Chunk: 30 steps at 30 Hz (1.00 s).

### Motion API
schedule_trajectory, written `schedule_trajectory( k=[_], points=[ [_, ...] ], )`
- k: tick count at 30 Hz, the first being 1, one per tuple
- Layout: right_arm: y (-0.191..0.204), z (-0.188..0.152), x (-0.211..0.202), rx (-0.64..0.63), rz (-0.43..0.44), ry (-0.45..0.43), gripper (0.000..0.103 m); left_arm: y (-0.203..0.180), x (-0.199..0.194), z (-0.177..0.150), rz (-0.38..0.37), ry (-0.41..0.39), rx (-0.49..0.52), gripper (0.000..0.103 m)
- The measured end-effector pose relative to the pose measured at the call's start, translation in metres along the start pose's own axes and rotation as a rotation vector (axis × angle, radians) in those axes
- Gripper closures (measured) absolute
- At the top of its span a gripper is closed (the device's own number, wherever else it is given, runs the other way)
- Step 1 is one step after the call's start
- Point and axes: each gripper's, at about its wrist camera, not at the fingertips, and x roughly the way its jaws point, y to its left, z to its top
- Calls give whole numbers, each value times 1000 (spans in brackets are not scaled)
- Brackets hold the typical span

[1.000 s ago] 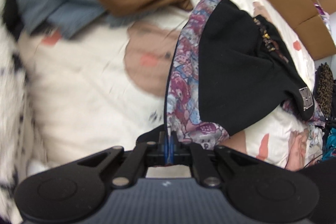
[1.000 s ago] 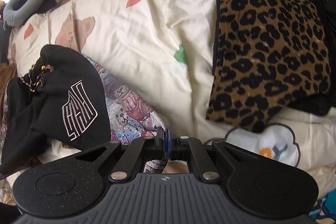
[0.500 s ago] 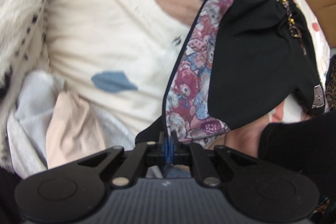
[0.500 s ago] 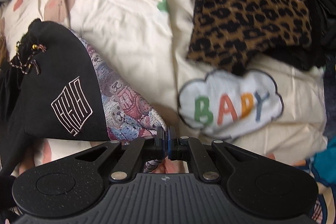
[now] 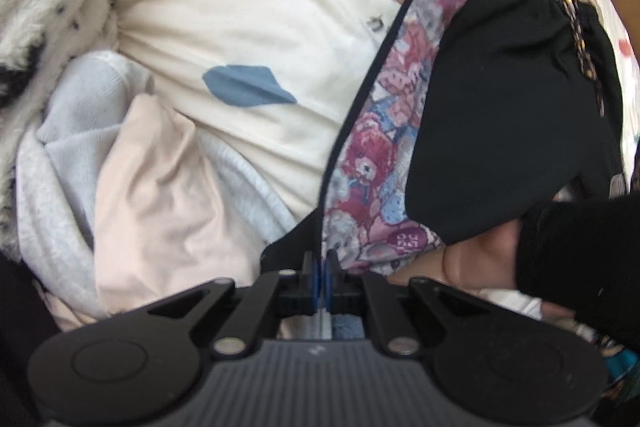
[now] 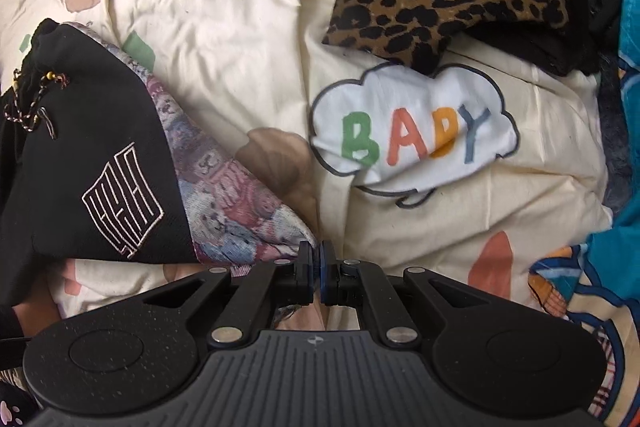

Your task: Fold clothes

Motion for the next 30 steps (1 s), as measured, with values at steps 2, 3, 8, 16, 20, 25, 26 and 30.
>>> schedule_trajectory(
  k=[2, 3, 8, 16, 20, 25, 26, 30],
  points=[
    [-1, 0, -6, 5, -8, 2, 100, -2, -17, 8, 5, -50, 1, 85],
    [-2, 2, -11, 3, -12, -5, 100, -5, -26, 13, 4, -75, 7, 84],
    [3, 22, -36, -23, 10, -77, 99, -33, -54, 57, -14, -192, 80, 80],
    [52, 74, -35, -158, 100, -175, 99, -87, -54, 123, -57, -296, 242, 70],
    [84, 99, -23, -239, 149, -208, 96, -111, -48, 151, -62, -336, 312, 70],
    [118, 121, -4, -336, 183, -248, 77, -138, -38, 174, -64, -384, 366, 69],
    [124, 125, -1, -350, 190, -252, 77, -142, -37, 177, -64, -392, 377, 68],
    [144, 140, 10, -386, 215, -271, 77, -157, -29, 190, -71, -416, 405, 66]
  ],
)
